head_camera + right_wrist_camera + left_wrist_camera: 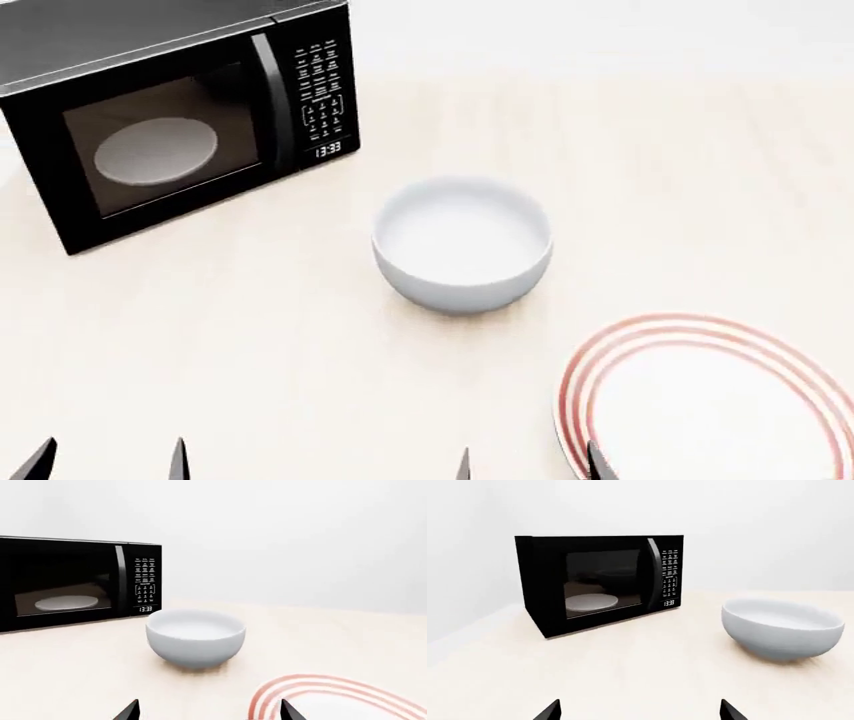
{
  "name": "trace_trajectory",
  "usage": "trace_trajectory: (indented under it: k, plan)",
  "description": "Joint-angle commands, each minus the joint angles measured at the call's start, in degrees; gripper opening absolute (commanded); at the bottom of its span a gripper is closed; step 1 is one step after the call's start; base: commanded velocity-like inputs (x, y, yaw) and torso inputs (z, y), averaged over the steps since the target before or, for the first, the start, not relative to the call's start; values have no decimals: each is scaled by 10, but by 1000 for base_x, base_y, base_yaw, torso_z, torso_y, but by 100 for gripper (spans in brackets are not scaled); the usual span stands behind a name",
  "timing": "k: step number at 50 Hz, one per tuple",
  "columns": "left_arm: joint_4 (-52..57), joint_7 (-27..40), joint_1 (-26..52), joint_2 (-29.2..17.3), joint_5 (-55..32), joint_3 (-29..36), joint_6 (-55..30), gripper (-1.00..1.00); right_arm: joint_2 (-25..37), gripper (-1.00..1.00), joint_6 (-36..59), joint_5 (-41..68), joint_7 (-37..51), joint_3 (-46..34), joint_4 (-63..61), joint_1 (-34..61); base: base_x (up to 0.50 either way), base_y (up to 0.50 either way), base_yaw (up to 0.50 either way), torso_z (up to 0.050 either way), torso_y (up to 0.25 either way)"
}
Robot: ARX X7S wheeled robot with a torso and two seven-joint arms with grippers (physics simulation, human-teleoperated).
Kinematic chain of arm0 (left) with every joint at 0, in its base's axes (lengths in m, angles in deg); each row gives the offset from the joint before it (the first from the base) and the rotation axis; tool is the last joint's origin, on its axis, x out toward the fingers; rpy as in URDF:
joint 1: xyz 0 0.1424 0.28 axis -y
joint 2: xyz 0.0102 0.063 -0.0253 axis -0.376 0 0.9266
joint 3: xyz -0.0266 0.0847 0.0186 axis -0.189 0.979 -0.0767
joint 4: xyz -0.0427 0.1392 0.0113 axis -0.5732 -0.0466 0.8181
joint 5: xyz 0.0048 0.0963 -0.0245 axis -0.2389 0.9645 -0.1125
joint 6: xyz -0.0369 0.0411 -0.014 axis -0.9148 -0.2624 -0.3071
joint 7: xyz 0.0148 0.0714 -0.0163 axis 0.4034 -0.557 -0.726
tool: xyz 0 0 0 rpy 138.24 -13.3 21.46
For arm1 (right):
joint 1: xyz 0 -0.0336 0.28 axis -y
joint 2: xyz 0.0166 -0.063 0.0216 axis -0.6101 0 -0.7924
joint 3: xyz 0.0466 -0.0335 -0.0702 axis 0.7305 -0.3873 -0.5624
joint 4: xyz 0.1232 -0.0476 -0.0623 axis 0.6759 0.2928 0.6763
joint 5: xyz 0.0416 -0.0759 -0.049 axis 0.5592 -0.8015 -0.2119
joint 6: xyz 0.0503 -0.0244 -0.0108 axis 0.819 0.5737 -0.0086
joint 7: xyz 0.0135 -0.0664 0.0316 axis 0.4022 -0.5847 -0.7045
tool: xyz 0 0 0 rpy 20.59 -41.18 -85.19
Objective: Open the microwave.
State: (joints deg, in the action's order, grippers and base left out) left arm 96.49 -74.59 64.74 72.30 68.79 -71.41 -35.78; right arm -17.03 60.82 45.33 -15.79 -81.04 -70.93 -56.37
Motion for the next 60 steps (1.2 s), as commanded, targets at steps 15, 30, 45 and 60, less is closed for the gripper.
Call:
trace_trajectory:
  k: [15,30,45,60]
  plan:
    - [-6,17,2,-15,-10,18,4,100,15,100,-10,8,16,-22,11,7,200,410,0,0,0]
    - [-12,24,3,-22,-14,25,11,100,25,100,-23,17,18,-30,15,4,213,409,0,0,0]
    - [-7,31,1,-29,-19,31,12,100,26,100,-32,19,26,-40,38,16,378,358,0,0,0]
    - [1,37,1,-34,-24,37,8,100,33,100,-32,29,31,-43,35,16,500,244,0,0,1]
